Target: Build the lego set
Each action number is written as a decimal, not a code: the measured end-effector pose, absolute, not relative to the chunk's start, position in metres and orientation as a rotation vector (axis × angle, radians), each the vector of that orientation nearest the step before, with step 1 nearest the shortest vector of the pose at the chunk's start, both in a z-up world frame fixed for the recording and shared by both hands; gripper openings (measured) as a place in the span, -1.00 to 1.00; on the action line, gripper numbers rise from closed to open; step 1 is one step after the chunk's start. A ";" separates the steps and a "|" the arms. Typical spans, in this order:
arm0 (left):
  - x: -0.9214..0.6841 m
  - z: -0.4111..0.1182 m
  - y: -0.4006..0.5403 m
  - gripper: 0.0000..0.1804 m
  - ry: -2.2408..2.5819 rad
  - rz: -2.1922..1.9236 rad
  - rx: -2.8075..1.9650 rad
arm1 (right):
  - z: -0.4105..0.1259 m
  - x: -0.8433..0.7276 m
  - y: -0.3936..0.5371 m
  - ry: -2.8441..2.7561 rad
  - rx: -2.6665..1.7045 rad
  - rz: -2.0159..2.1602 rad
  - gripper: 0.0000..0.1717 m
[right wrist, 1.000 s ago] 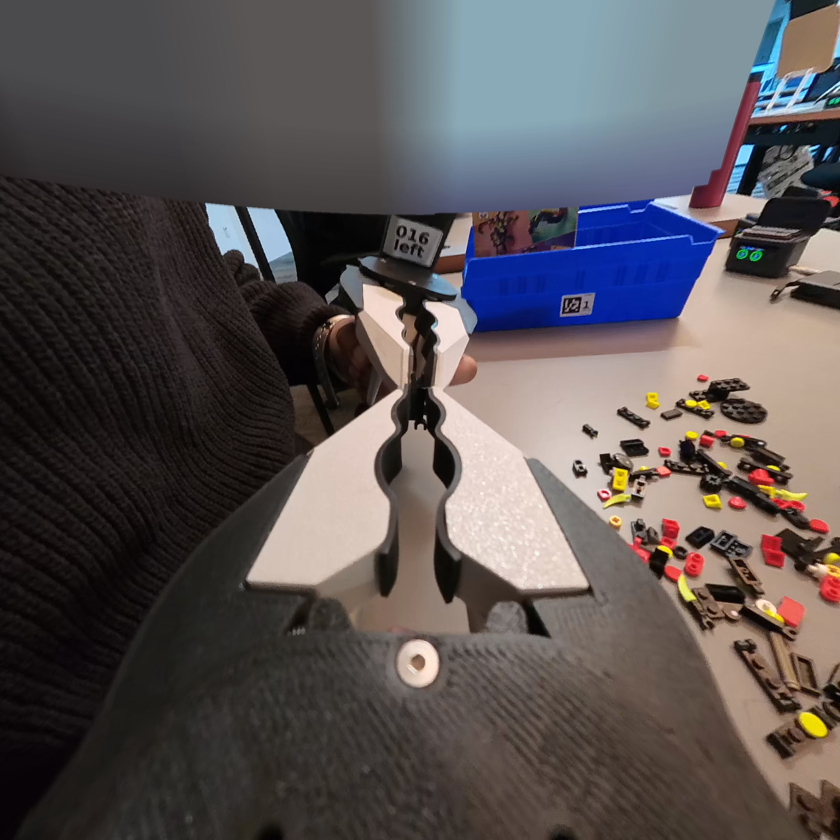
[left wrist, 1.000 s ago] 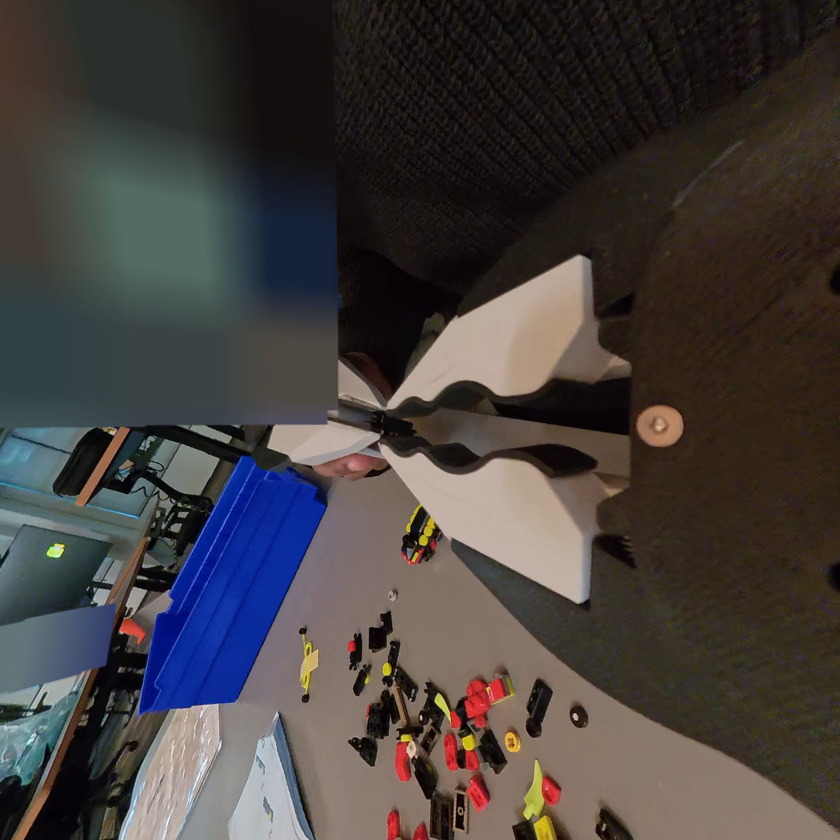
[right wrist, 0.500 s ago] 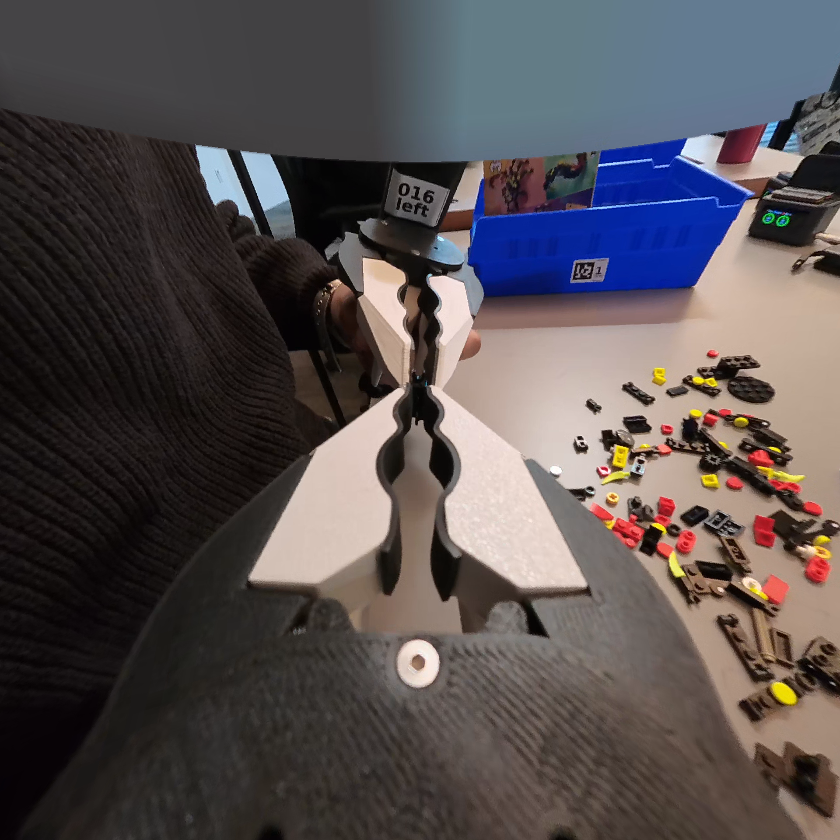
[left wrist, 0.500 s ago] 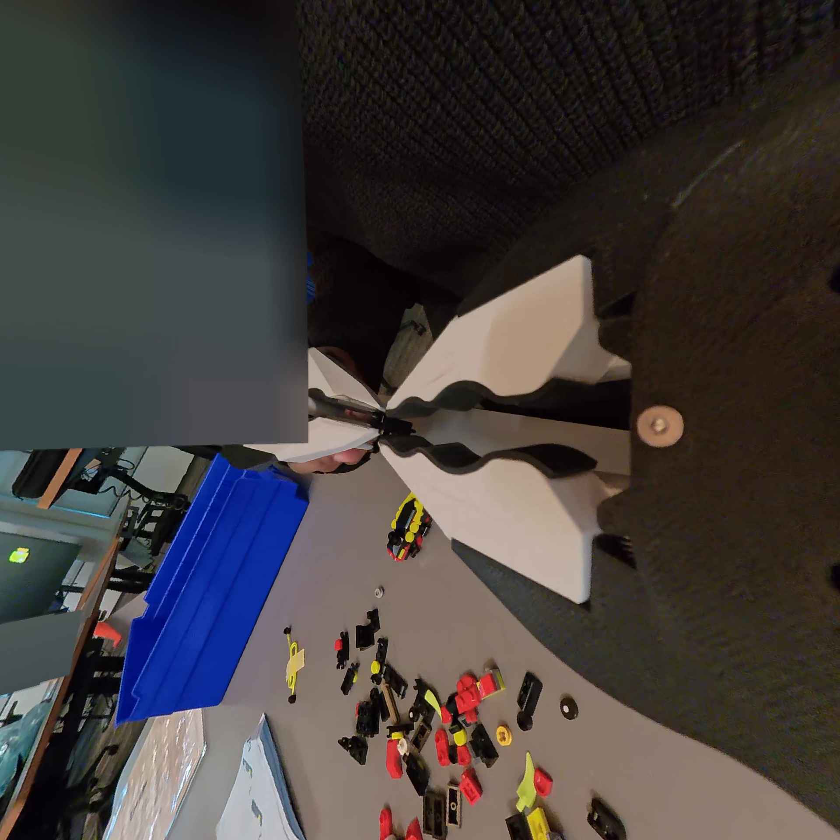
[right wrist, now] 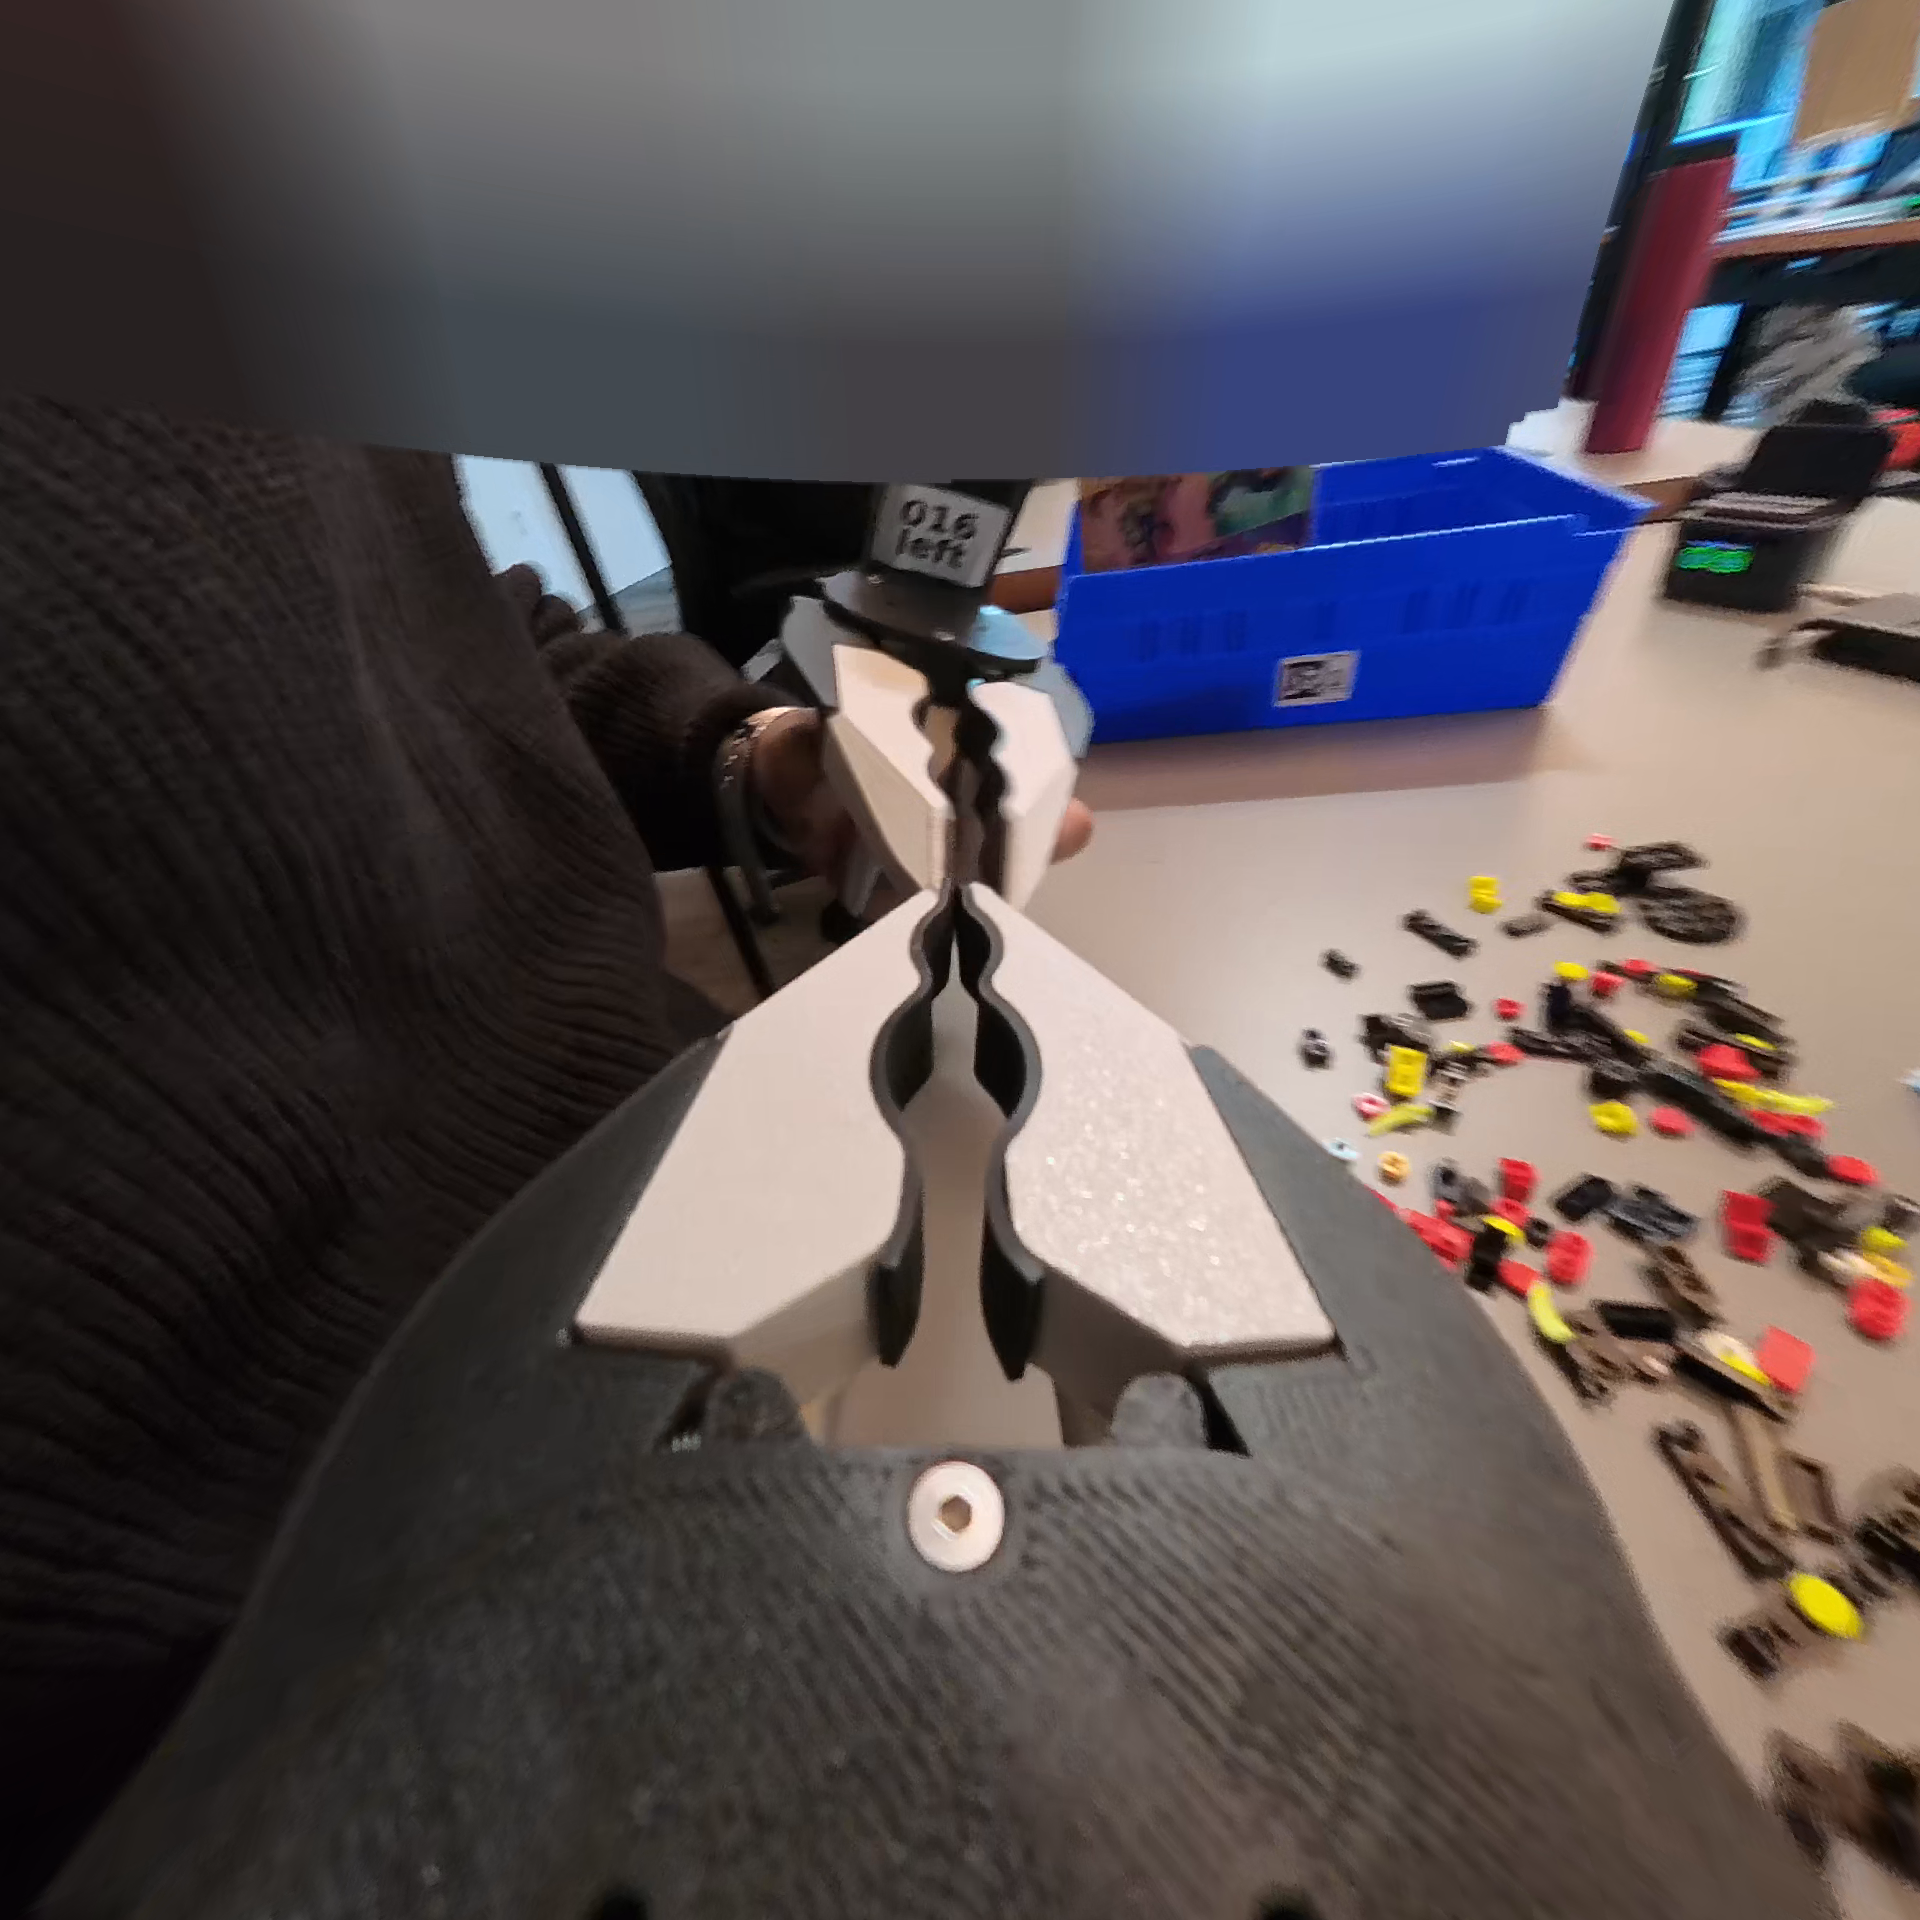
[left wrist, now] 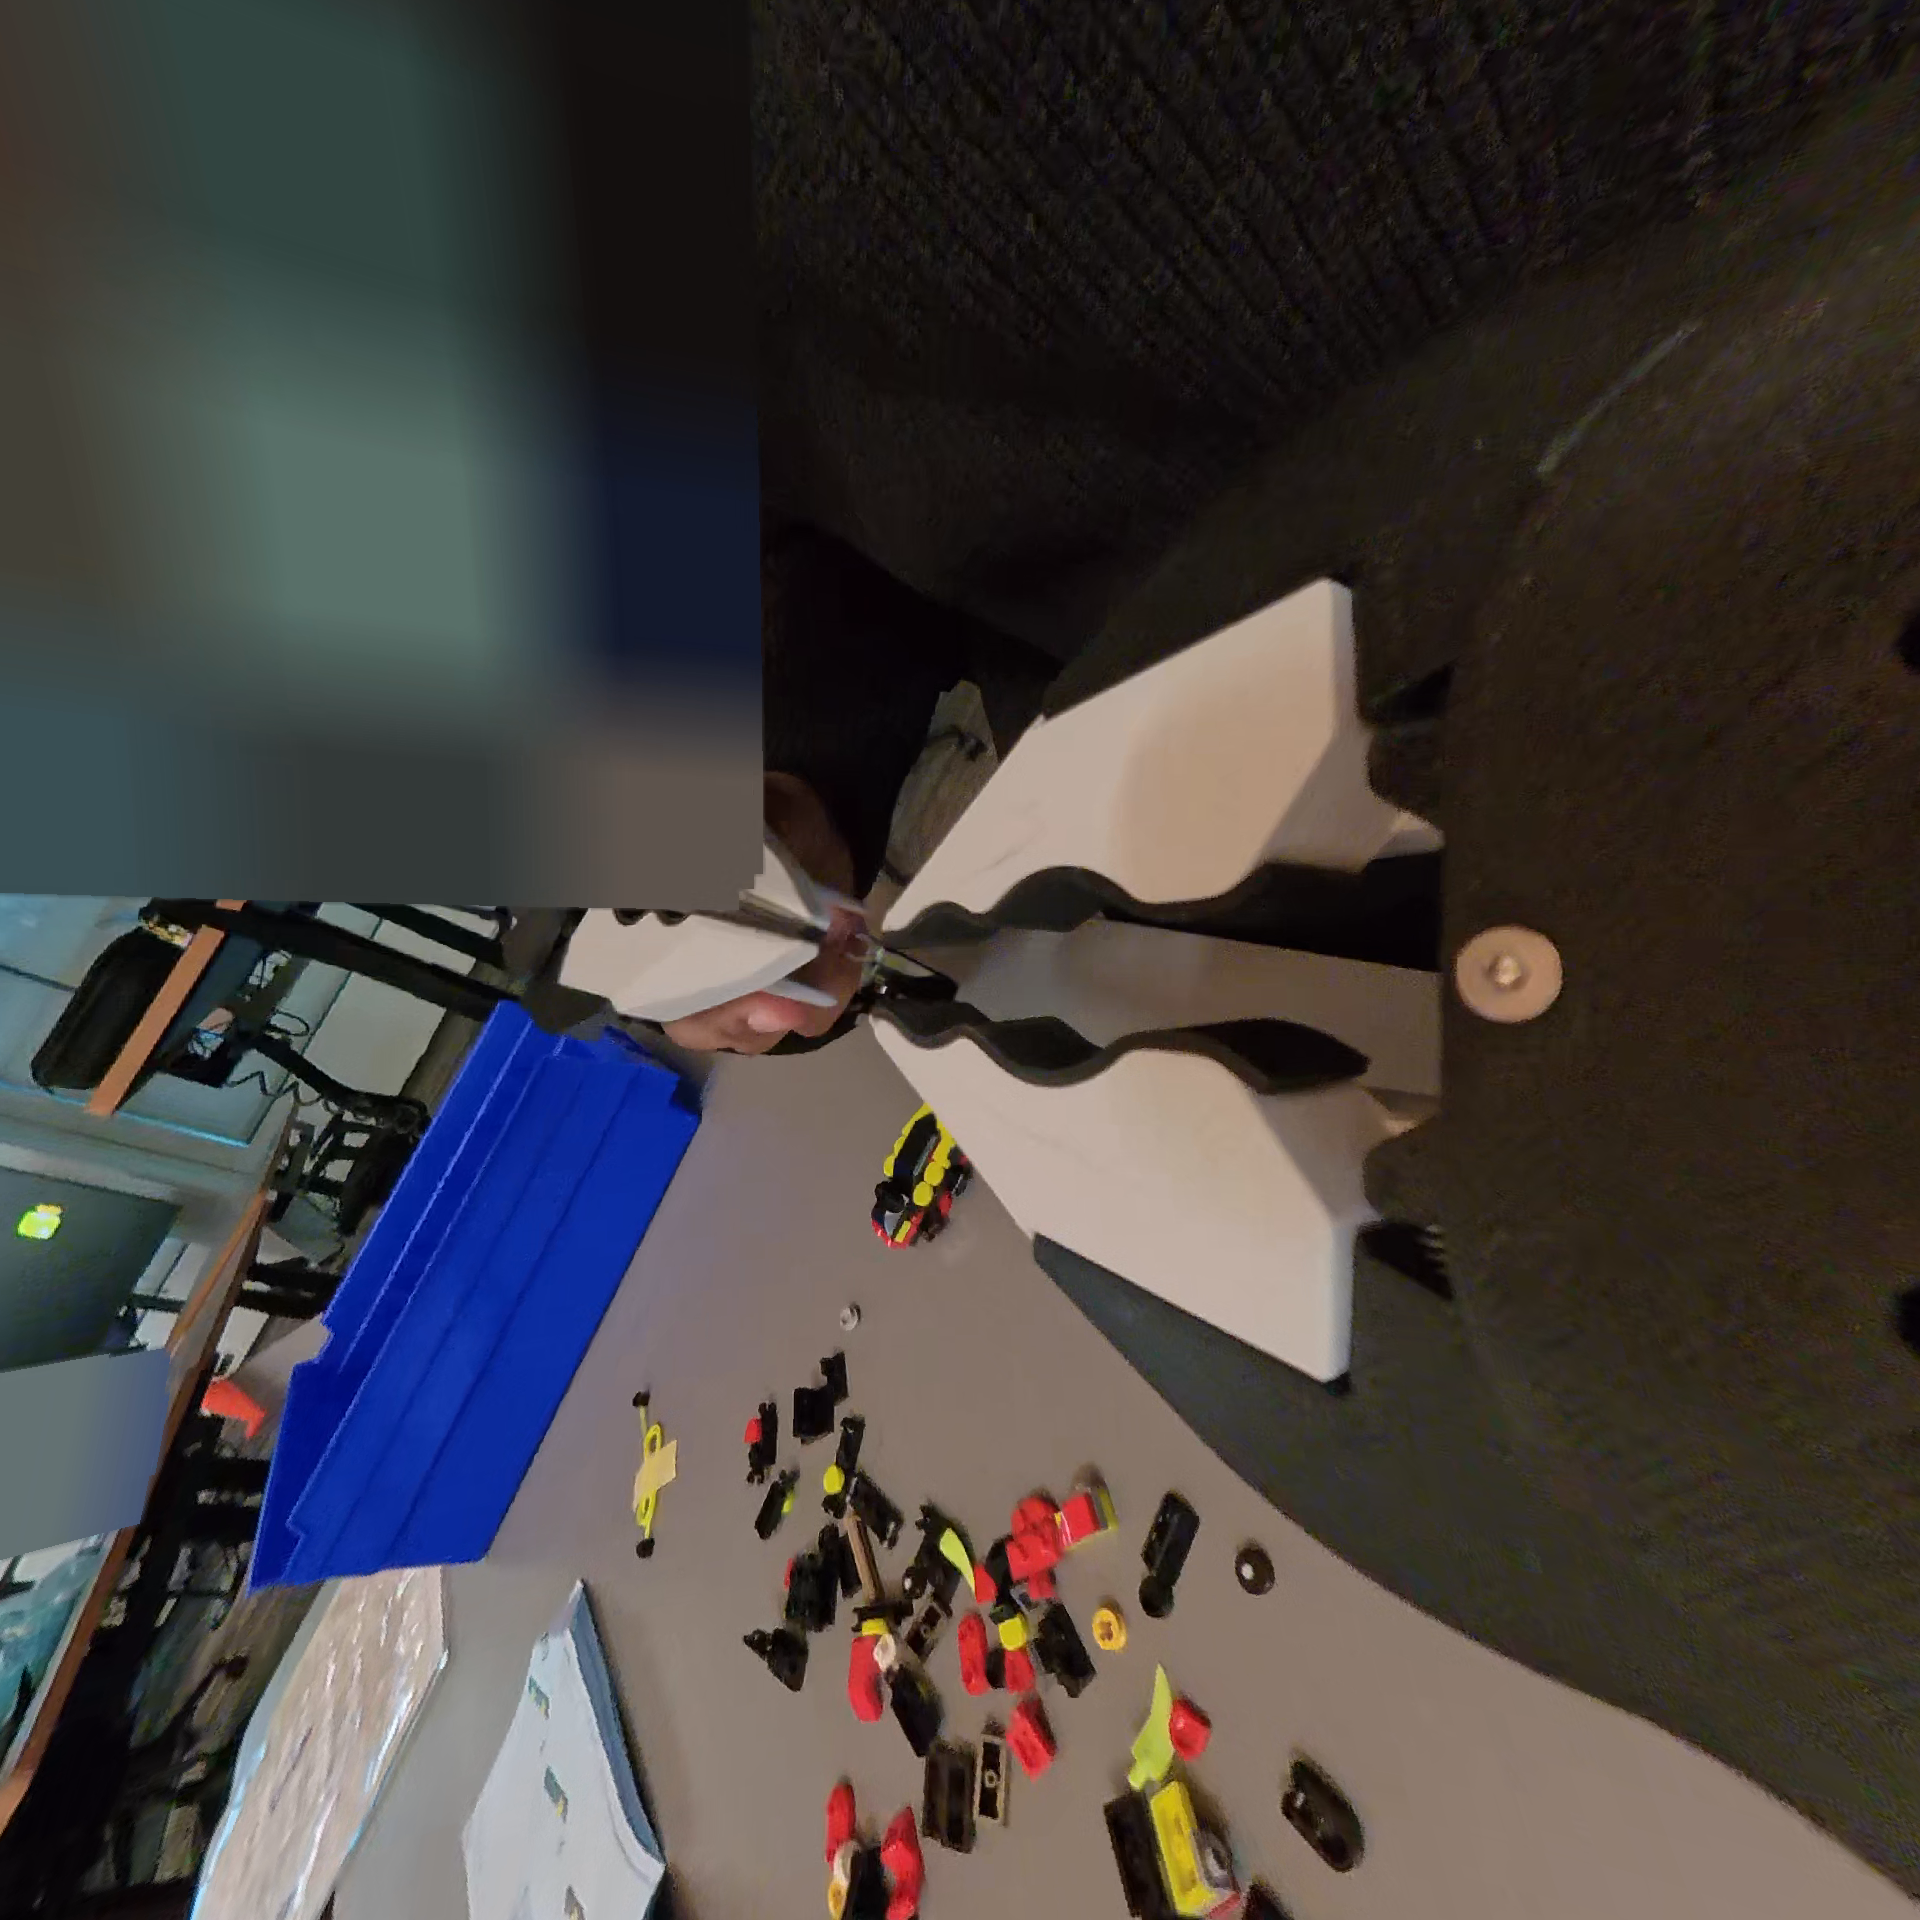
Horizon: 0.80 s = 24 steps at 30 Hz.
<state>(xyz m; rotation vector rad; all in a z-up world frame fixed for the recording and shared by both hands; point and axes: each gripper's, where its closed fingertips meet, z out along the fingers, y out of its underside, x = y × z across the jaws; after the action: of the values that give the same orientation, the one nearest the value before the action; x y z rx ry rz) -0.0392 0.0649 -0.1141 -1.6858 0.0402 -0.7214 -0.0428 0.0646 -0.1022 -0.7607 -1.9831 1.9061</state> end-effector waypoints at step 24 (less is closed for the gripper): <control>-0.063 -0.211 0.077 -0.94 0.225 -0.112 -2.125 | -0.109 -0.058 0.103 -1.868 -1.020 1.841 -1.00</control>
<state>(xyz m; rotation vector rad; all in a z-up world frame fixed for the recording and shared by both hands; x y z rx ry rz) -0.0631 0.0768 -0.2106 -2.1247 0.2251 -0.1118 -0.0582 0.1029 -0.1092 -1.0200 -1.8679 1.8408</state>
